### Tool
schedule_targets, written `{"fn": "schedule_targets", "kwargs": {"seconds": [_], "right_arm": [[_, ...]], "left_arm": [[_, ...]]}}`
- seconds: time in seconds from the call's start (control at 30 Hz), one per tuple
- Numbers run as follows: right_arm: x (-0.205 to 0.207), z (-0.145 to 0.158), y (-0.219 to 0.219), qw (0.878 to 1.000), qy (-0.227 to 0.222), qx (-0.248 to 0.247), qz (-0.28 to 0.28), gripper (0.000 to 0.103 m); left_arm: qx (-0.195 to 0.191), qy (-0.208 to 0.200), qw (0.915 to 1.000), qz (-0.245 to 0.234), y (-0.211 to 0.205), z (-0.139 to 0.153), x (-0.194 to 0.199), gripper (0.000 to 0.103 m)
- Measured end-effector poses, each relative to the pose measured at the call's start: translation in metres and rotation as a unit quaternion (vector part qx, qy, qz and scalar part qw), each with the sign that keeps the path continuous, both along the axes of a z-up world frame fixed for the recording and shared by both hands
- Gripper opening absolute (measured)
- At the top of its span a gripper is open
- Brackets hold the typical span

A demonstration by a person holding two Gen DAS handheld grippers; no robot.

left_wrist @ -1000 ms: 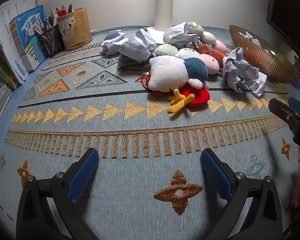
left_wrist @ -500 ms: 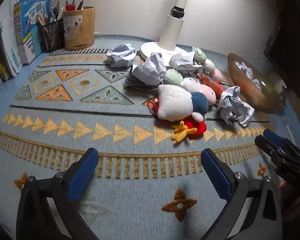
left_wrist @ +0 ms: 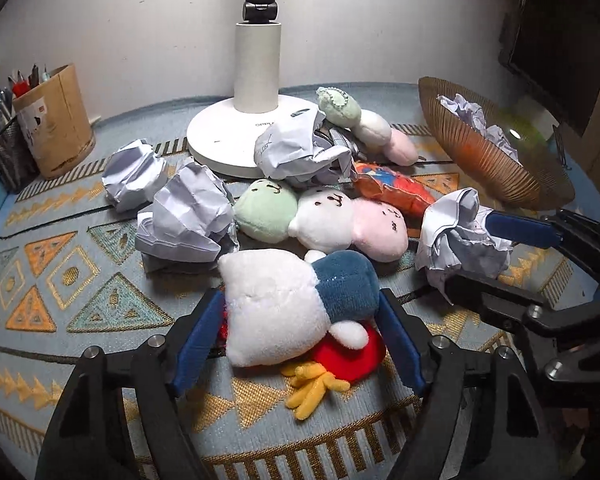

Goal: Organize objects
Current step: 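Grasp the white-and-blue plush toy with the left tool while the right tool grasps a paper ball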

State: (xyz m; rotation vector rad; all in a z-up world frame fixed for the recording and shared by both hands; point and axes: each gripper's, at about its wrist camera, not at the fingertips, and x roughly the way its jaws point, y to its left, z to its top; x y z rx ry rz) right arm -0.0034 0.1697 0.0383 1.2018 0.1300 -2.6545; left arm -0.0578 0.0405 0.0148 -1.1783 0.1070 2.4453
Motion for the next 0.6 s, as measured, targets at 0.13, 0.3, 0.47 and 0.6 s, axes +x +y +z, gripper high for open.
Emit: {"fn": "schedule_targets", "kwargs": {"seconds": [0.13, 0.3, 0.47, 0.6], "right_arm": [[0.005, 0.003, -0.004, 0.999, 0.025, 0.027, 0.012, 0.047], [0.043, 0.044, 0.002, 0.997, 0.071, -0.014, 0.029, 0.044], [0.104, 0.055, 0.019, 0.993, 0.073, -0.073, 0.049, 0.047], [0.123, 0.012, 0.018, 0.995, 0.036, -0.067, 0.062, 0.047]], "left_arm": [[0.041, 0.005, 0.9991, -0.003, -0.012, 0.008, 0.003, 0.07], [0.09, 0.046, 0.9948, 0.004, -0.027, 0.045, 0.03, 0.07], [0.139, 0.061, 0.9885, 0.004, -0.052, 0.068, 0.085, 0.07], [0.117, 0.047, 0.9915, 0.03, -0.051, 0.04, 0.12, 0.07]]}}
